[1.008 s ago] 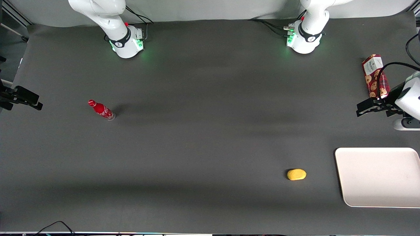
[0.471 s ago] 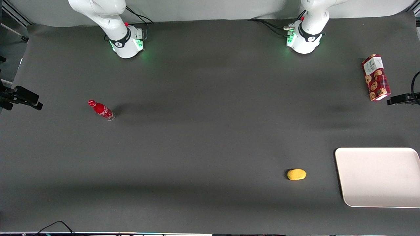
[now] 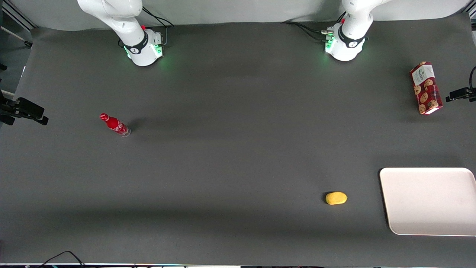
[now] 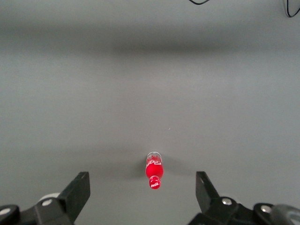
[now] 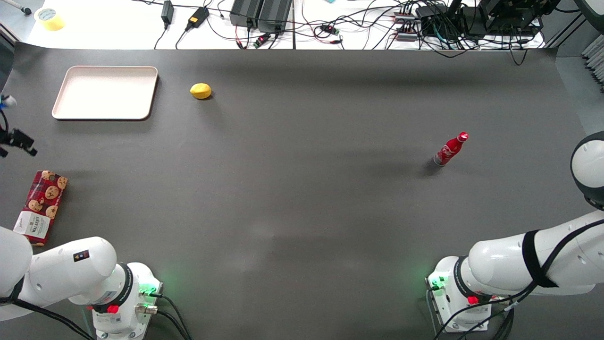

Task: Place red cookie box on tray
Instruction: 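Move the left gripper down to the upright red plaid cookie box, then close the left gripper around the red plaid cookie box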

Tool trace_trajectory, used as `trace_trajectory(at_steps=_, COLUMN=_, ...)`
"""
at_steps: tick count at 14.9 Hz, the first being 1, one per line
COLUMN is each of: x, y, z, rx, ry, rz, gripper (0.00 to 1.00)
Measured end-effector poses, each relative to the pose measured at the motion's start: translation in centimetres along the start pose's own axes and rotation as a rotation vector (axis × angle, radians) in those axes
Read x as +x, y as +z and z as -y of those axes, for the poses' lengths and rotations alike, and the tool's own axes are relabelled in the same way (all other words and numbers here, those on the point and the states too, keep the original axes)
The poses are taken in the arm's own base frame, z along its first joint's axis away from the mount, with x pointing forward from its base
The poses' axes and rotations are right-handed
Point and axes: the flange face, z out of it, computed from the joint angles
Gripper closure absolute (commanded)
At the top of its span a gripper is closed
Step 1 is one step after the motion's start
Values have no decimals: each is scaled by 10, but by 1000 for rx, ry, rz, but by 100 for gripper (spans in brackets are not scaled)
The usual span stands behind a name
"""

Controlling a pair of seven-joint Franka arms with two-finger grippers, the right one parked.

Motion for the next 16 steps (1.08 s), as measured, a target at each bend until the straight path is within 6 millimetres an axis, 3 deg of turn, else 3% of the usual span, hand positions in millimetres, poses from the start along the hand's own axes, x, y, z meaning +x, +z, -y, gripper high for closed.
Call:
trace_trajectory(at_steps=4, x=-40, y=54, z=5, rx=-12, ry=1, rz=3, gripper=0)
trace_trajectory(at_steps=7, x=-57, y=76, z=-2, rx=-16, ry=2, rz=16, gripper=0)
trace_trajectory(at_steps=14, x=-106, y=115, z=4, rx=-8, ry=24, rz=9, gripper=0)
trace_trajectory(at_steps=16, x=-113, y=121, z=5, rx=0, ry=27, rz=0, gripper=17)
